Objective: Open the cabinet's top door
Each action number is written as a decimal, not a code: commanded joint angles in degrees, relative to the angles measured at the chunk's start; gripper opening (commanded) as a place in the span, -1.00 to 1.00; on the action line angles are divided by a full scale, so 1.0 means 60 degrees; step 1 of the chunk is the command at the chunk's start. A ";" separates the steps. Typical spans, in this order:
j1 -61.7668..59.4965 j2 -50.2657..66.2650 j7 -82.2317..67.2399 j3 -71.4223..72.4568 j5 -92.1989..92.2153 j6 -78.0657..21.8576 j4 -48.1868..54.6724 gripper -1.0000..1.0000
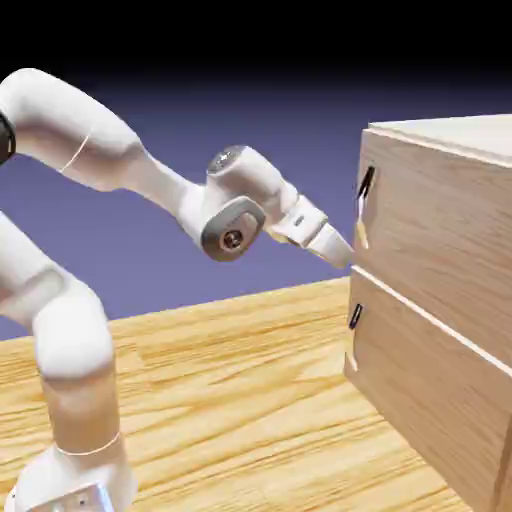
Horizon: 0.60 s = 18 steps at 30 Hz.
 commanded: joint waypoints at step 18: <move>-0.2835 -0.1568 0.3467 0.3139 0.7477 -0.0967 0.0736 0.00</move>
